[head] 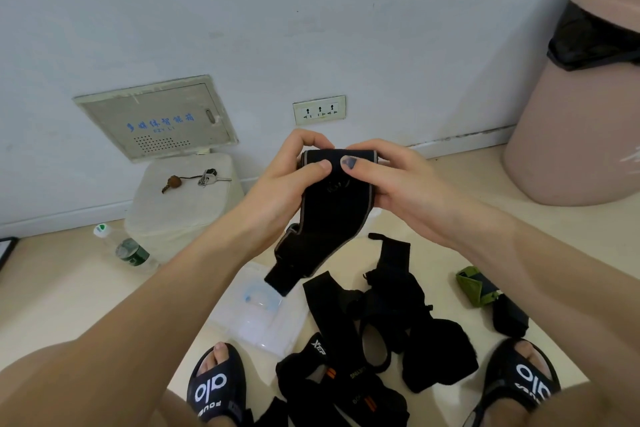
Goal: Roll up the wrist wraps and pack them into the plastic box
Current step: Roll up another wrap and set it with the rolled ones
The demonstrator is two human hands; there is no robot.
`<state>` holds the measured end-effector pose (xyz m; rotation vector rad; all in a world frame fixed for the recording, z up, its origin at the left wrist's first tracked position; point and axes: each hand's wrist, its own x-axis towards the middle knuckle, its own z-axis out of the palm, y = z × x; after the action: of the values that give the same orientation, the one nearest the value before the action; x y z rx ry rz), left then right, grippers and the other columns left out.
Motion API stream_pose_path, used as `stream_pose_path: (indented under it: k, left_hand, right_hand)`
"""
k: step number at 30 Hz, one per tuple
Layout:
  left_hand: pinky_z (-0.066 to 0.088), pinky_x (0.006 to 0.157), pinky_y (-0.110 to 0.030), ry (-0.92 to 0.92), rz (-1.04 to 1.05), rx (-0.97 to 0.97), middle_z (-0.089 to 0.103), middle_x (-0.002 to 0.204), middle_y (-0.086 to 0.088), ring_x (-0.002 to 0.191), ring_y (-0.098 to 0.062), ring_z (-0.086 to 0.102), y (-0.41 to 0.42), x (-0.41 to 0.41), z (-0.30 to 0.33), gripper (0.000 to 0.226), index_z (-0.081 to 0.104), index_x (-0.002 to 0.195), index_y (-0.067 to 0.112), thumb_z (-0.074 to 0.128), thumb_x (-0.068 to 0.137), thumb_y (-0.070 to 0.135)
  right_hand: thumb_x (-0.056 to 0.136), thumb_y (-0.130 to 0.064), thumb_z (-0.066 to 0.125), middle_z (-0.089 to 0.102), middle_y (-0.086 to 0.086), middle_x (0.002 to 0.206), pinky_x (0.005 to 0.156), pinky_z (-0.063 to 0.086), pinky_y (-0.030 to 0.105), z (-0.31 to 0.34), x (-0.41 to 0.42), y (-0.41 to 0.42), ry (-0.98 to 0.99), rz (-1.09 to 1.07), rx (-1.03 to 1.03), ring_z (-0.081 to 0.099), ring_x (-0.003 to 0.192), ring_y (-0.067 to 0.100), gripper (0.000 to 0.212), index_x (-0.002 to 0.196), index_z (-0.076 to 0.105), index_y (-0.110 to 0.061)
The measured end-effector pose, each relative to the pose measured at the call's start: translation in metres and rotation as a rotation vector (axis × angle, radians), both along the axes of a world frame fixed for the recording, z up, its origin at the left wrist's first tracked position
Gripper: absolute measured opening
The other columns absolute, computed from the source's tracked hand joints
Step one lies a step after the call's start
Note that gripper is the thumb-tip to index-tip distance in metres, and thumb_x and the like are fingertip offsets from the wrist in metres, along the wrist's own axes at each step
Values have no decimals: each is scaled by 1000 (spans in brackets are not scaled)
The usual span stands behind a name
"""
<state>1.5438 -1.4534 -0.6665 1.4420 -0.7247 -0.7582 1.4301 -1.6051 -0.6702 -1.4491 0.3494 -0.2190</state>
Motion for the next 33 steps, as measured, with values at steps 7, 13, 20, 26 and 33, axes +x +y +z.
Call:
stream_pose_path:
  k: [7,13,20,26,33]
  left_hand:
    - [51,77,-30,-16,79,58,62,99,1,88,-12,63,-2,1,-2,30,55,113,23,55,89,40]
    - [48,73,-29,-3,23,-29,58,99,-5,88,-18,58,-1,0,-1,19,54,112,23,57,94,27]
    - [51,69,-31,33,-1,-48,60,98,-10,85,-22,62,0,-1,0,28,53,115,25,57,88,17]
    - [51,69,-32,140,42,17,59,110,-5,92,-18,63,-5,-2,-5,35,51,117,20,52,86,37]
    - [42,71,-36,96,90,43,59,99,-3,90,-19,56,-3,0,-3,25,54,107,24,51,82,28]
  right_hand:
    - [95,-4,70,73,22,108,101,57,48,-1,2,2,-116,-36,-35,71,108,34,24,118,70,-7]
    - [91,-1,72,72,7,103,98,58,41,1,1,-3,-97,-13,-22,71,106,28,34,122,68,-15]
    - [99,-20,68,75,8,102,94,60,48,1,-1,0,-62,-45,-41,74,103,27,19,117,69,-14]
    - [89,-17,73,73,7,101,101,55,53,-7,2,3,-119,-56,-123,71,105,27,25,114,72,-20]
    - [85,-51,68,72,-3,116,104,52,38,-1,6,2,62,-59,-102,70,110,13,40,122,65,-36]
